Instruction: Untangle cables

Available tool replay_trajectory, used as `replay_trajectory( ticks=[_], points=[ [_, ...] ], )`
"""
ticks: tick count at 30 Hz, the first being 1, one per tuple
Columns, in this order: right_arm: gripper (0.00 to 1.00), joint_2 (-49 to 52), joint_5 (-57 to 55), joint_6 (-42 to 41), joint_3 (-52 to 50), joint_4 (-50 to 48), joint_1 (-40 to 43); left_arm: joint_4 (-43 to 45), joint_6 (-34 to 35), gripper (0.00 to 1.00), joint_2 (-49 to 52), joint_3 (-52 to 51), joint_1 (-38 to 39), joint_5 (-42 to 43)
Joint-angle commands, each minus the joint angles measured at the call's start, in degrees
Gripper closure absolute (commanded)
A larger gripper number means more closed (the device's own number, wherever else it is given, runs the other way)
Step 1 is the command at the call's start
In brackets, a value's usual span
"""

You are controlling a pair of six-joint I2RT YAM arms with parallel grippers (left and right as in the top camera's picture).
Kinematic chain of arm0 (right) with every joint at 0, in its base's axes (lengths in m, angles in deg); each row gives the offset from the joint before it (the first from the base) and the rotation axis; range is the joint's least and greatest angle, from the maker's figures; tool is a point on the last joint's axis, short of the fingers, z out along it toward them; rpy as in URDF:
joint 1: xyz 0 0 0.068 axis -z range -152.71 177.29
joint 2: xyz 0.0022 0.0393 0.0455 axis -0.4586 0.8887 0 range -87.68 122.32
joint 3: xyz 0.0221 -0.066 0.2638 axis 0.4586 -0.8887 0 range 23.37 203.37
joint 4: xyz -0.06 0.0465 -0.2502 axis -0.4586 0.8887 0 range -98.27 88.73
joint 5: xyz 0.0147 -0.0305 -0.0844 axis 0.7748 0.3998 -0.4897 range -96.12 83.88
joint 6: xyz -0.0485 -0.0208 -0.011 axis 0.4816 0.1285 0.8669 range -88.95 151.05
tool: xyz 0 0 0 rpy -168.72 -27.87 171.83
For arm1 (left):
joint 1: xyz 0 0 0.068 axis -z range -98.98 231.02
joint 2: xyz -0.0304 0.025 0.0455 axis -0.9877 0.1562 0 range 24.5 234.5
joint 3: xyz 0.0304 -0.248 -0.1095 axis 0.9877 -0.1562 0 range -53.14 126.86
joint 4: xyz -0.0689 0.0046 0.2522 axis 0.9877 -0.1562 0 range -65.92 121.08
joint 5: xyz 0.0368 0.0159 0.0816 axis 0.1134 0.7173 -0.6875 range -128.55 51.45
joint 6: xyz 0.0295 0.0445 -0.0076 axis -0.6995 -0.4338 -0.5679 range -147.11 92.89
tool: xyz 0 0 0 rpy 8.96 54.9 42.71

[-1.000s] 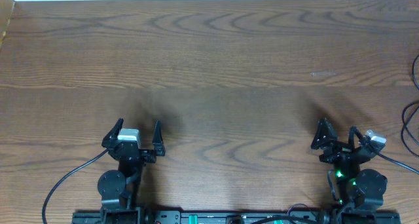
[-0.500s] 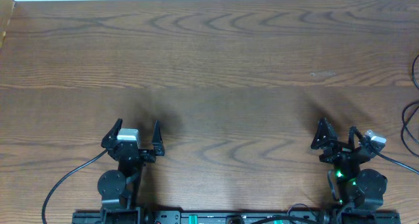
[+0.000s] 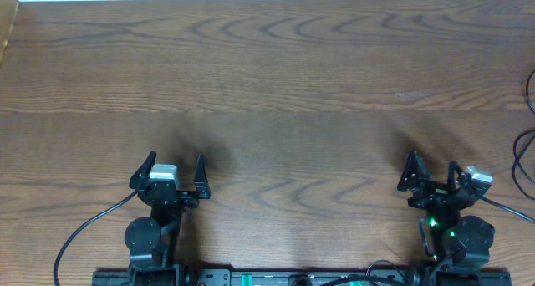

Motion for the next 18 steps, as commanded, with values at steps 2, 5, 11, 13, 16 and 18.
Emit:
replay_trajectory(
  ticks=[2,5,11,13,16,18],
  points=[
    [0.01,-0.31,-1.36,19.78,-0.13,0.17,0.17,-1.53,-0.98,0.01,-0.5,-1.31,0.24,-0.35],
    [0.01,-0.31,-1.4,29.2,-0.13,0.15,0.17,-1.53,-0.98,0.01,-0.5,-1.31,0.24,-0.35],
    [0.01,-0.31,-3.72,37.88,-0.13,0.15,0.17,-1.53,-0.98,0.01,-0.5,-1.31,0.24,-0.35],
    [0.01,-0.31,-3.45,37.79,-0.13,0.15,0.17,-1.53,-0.98,0.01,-0.5,-1.31,0.24,-0.35],
    [0.01,-0.31,-3.48,37.64,-0.15,0.04,0.13,-1.53,-0.98,0.01,-0.5,-1.31,0.24,-0.35],
    [0.01,-0.31,-3.45,37.64,-0.15,0.04,0.13,-1.53,-0.98,0.01,-0.5,-1.31,0.24,-0.35]
  ],
)
